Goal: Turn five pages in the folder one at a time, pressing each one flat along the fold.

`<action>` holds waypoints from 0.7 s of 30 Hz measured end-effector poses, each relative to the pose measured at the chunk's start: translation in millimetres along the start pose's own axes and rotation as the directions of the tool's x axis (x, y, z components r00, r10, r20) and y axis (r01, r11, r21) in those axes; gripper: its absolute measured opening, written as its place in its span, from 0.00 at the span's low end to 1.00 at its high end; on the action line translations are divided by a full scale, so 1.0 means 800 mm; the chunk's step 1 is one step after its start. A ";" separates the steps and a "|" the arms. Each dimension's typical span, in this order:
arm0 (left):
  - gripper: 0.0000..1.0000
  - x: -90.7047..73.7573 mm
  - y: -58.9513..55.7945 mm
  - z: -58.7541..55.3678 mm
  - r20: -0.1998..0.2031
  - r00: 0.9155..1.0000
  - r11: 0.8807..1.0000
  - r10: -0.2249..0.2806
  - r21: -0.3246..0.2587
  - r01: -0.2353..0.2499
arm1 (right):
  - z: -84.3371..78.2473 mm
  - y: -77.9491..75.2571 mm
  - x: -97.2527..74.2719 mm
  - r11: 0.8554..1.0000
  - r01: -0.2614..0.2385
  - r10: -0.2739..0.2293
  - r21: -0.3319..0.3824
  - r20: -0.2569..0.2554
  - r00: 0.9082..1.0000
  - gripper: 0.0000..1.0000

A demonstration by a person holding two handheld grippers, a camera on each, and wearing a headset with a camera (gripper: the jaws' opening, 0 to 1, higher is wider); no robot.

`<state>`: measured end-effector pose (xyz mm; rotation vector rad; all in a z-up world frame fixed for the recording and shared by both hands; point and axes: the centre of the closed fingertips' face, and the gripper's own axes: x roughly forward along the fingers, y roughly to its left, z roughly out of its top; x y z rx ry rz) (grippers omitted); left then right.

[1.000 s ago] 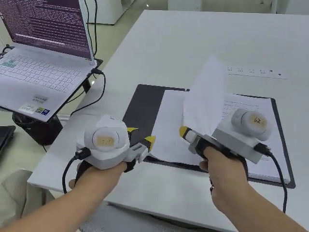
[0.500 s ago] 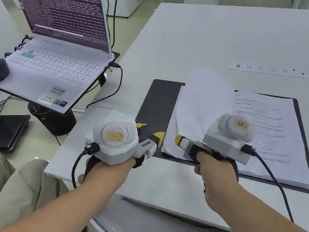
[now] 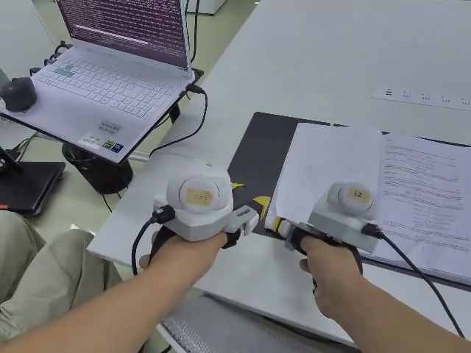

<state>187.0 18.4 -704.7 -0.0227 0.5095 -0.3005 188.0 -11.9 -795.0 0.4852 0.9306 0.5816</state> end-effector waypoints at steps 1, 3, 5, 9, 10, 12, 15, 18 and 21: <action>0.26 0.004 -0.003 -0.002 -0.010 1.000 1.000 -0.003 0.006 0.003 | 0.000 0.002 -0.001 1.000 -0.008 0.008 -0.003 0.000 1.000 0.01; 0.26 0.010 -0.007 -0.002 -0.014 1.000 1.000 -0.010 0.010 0.010 | -0.001 0.007 0.000 0.999 -0.036 0.036 -0.009 0.003 0.999 0.02; 0.26 0.015 -0.010 -0.002 -0.023 1.000 1.000 -0.010 0.011 0.011 | -0.001 0.008 -0.001 0.999 -0.040 0.040 -0.022 0.003 0.999 0.03; 0.26 0.028 -0.013 0.001 -0.025 1.000 1.000 -0.006 0.004 0.006 | -0.003 0.009 -0.015 0.997 -0.058 0.058 -0.045 -0.002 0.998 0.05; 0.25 0.032 -0.013 0.001 -0.027 1.000 1.000 -0.005 0.001 0.006 | -0.001 0.007 -0.021 0.997 -0.058 0.059 -0.050 0.004 0.998 0.05; 0.25 0.043 -0.015 -0.001 -0.035 0.999 1.000 -0.006 -0.013 0.005 | 0.002 -0.002 -0.040 0.997 -0.050 0.051 -0.060 0.019 0.999 0.04; 0.24 0.053 -0.030 -0.008 -0.057 0.998 1.000 -0.015 -0.019 0.014 | 0.007 -0.019 -0.062 0.996 -0.038 0.041 -0.077 0.042 0.998 0.00; 0.25 0.068 -0.044 -0.023 -0.087 0.996 1.000 -0.029 -0.012 0.029 | 0.025 -0.046 -0.084 0.997 -0.001 0.008 -0.074 0.097 0.995 0.00; 0.25 0.076 -0.056 -0.039 -0.118 0.993 1.000 -0.030 -0.001 0.030 | 0.043 -0.069 -0.105 0.999 0.022 -0.015 -0.047 0.136 0.991 0.00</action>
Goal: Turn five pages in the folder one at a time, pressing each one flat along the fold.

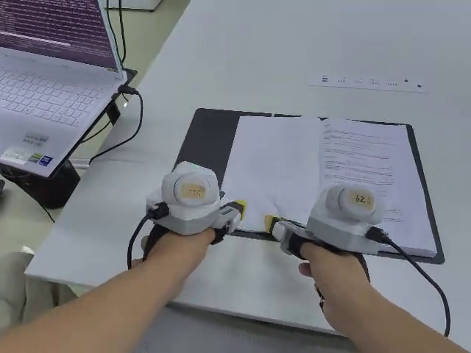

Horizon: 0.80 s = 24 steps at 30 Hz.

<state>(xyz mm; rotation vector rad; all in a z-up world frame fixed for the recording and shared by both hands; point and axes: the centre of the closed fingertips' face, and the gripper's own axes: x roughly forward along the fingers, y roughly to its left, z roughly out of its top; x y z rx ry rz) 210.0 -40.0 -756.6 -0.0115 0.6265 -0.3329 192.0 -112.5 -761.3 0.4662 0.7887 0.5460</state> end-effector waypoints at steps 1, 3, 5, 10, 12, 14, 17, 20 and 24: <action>0.25 0.006 0.000 -0.010 -0.024 1.000 1.000 0.010 0.005 -0.009 | 0.003 -0.003 -0.002 1.000 0.003 -0.003 -0.001 0.006 1.000 0.00; 0.25 0.011 0.002 -0.022 -0.046 0.998 0.999 0.032 0.010 -0.032 | 0.018 -0.019 -0.008 1.000 0.023 -0.022 -0.016 0.043 0.999 0.00; 0.26 0.013 0.007 -0.030 -0.058 0.996 0.998 0.061 0.006 -0.060 | 0.035 -0.033 -0.012 0.999 0.036 -0.033 -0.025 0.096 0.995 0.00; 0.27 0.013 0.010 -0.040 -0.059 0.994 0.996 0.088 -0.002 -0.088 | 0.070 -0.054 -0.014 0.996 0.053 -0.040 -0.071 0.174 0.984 0.00; 0.27 0.013 0.010 -0.040 -0.040 0.995 0.995 0.094 0.022 -0.093 | 0.082 -0.058 -0.011 0.994 0.052 -0.031 -0.100 0.194 0.980 0.00; 0.27 0.012 0.009 -0.041 -0.027 0.995 0.994 0.099 0.042 -0.098 | 0.090 -0.062 -0.005 0.989 0.057 -0.029 -0.135 0.200 0.979 0.00; 0.27 0.010 0.011 -0.041 -0.002 0.995 0.995 0.101 0.024 -0.101 | 0.097 -0.065 0.008 0.979 0.059 -0.022 -0.193 0.188 0.982 0.00; 0.27 0.011 0.011 -0.040 0.003 0.995 0.994 0.101 0.035 -0.101 | 0.108 -0.071 0.022 0.968 0.061 -0.016 -0.244 0.183 0.983 0.00; 0.27 0.010 0.011 -0.040 0.012 0.995 0.994 0.103 0.031 -0.103 | 0.115 -0.077 0.037 0.959 0.064 -0.016 -0.275 0.175 0.985 0.00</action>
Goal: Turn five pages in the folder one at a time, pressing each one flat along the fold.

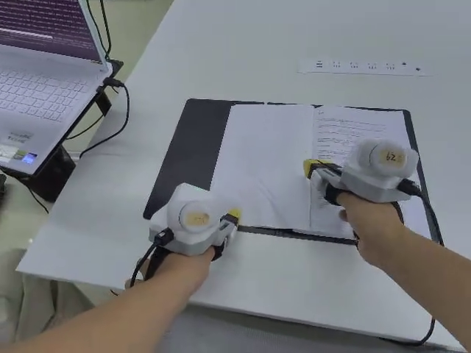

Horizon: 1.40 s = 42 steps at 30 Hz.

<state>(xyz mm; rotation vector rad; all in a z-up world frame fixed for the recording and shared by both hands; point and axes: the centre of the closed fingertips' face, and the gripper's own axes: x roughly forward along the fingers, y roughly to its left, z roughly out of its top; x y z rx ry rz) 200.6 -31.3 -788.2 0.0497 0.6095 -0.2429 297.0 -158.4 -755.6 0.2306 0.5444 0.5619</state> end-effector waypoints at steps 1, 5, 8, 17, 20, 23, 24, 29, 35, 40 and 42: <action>0.27 0.001 0.000 0.000 0.001 1.000 1.000 0.000 0.000 0.000 | 0.000 -0.003 0.004 1.000 0.003 -0.003 -0.010 -0.003 1.000 0.00; 0.27 0.003 0.002 -0.002 0.013 1.000 1.000 0.002 0.002 -0.002 | 0.000 -0.012 0.016 1.000 0.013 -0.014 -0.021 -0.016 1.000 0.00; 0.27 0.003 0.002 -0.002 0.022 1.000 1.000 0.007 -0.006 -0.007 | -0.001 -0.016 0.023 0.999 0.015 -0.016 -0.029 -0.029 0.999 0.00; 0.27 0.003 0.003 -0.002 0.033 0.999 1.000 0.014 -0.008 -0.013 | 0.020 -0.029 0.041 1.000 0.021 -0.021 -0.008 0.007 1.000 0.00; 0.27 0.003 0.003 -0.002 0.036 0.999 1.000 0.014 -0.010 -0.014 | 0.025 -0.040 0.055 1.000 0.026 -0.026 -0.001 0.016 1.000 0.00; 0.27 0.004 0.003 -0.002 0.039 0.999 1.000 0.014 -0.010 -0.014 | 0.030 -0.040 0.056 0.999 0.032 -0.032 0.010 0.025 0.999 0.00; 0.27 0.004 0.003 -0.002 0.040 0.999 1.000 0.014 -0.011 -0.014 | 0.032 -0.047 0.063 0.999 0.035 -0.036 0.013 0.030 0.999 0.00; 0.27 0.004 0.002 -0.001 0.043 0.999 1.000 0.014 -0.012 -0.014 | 0.041 -0.057 0.074 0.998 0.054 -0.055 0.024 0.047 0.997 0.00; 0.27 0.003 0.001 -0.001 0.048 0.999 1.000 0.015 -0.015 -0.014 | 0.052 -0.063 0.086 0.997 0.072 -0.074 0.030 0.058 0.996 0.00; 0.27 0.004 0.001 -0.001 0.055 0.998 1.000 0.014 -0.013 -0.013 | 0.060 -0.071 0.098 0.996 0.085 -0.087 0.039 0.068 0.994 0.00; 0.27 0.004 0.001 -0.001 0.057 0.998 1.000 0.014 -0.012 -0.013 | 0.063 -0.070 0.101 0.995 0.088 -0.090 0.037 0.070 0.993 0.00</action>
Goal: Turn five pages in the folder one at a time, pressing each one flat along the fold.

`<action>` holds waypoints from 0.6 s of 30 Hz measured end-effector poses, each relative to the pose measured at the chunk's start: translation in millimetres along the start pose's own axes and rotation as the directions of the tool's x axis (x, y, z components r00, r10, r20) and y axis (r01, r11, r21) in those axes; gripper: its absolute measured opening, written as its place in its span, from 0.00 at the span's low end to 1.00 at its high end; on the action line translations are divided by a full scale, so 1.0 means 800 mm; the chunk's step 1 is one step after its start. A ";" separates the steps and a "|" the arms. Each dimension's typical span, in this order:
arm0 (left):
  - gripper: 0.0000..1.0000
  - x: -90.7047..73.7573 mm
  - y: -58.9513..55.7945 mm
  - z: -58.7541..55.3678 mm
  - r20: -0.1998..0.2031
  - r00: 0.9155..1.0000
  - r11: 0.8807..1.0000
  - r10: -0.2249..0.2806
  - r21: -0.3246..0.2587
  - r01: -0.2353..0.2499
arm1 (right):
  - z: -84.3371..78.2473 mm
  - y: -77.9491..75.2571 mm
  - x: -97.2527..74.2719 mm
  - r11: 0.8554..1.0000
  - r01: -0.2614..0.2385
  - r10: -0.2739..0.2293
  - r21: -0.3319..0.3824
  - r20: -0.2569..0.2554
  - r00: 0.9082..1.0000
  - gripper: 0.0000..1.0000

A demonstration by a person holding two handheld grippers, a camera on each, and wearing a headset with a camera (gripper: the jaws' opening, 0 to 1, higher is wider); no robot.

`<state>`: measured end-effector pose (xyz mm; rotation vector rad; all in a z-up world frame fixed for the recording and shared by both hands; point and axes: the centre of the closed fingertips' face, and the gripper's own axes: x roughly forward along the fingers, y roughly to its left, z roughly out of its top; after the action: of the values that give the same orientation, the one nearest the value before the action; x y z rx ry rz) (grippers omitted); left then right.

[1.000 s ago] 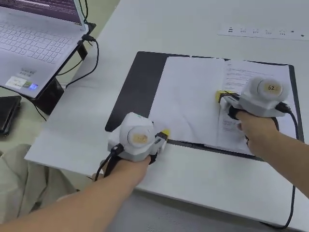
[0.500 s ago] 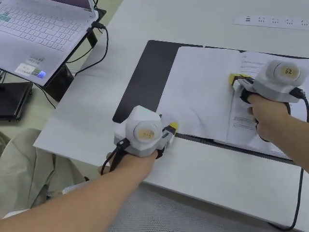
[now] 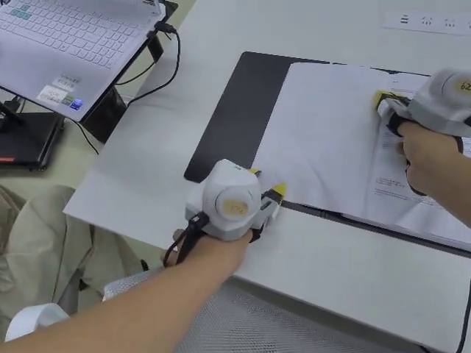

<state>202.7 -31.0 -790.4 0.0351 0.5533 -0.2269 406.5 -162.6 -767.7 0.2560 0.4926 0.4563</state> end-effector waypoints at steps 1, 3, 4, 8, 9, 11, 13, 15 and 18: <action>0.27 0.000 0.000 0.000 0.000 1.000 1.000 0.000 0.000 0.000 | 0.001 0.001 0.001 1.000 0.000 0.000 -0.001 0.000 1.000 0.00; 0.27 0.000 0.000 0.000 0.000 1.000 1.000 0.000 -0.001 0.000 | 0.003 -0.002 0.009 1.000 0.003 -0.003 -0.009 0.002 1.000 0.00; 0.27 0.000 0.000 0.000 0.000 1.000 1.000 0.000 -0.001 0.000 | 0.005 -0.005 0.015 1.000 0.006 -0.006 -0.013 0.002 1.000 0.00; 0.27 -0.001 0.000 0.000 -0.001 1.000 1.000 -0.003 0.001 0.003 | 0.008 -0.009 0.028 0.999 0.022 -0.022 -0.035 -0.001 1.000 0.00; 0.27 -0.001 0.000 0.000 0.000 1.000 1.000 -0.003 0.001 0.003 | 0.011 -0.013 0.033 0.999 0.026 -0.027 -0.036 -0.004 1.000 0.00; 0.27 -0.001 0.000 0.000 0.000 1.000 1.000 -0.003 0.000 0.003 | 0.018 -0.021 0.043 0.999 0.037 -0.037 -0.040 -0.006 0.999 0.00; 0.27 -0.001 0.000 0.000 0.002 1.000 1.000 -0.003 0.000 0.003 | 0.022 -0.027 0.051 0.998 0.047 -0.047 -0.038 -0.008 0.999 0.00; 0.27 -0.001 0.000 0.001 0.003 1.000 1.000 -0.003 -0.001 0.003 | 0.024 -0.033 0.059 0.998 0.053 -0.053 -0.035 -0.007 0.999 0.00; 0.27 -0.001 -0.001 0.001 0.002 1.000 1.000 -0.003 -0.001 0.003 | 0.026 -0.041 0.066 0.997 0.066 -0.066 0.042 0.003 0.998 0.00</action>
<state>202.1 -31.2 -789.5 0.0331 0.5512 -0.2290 470.1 -168.3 -782.1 0.2802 0.5054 0.3809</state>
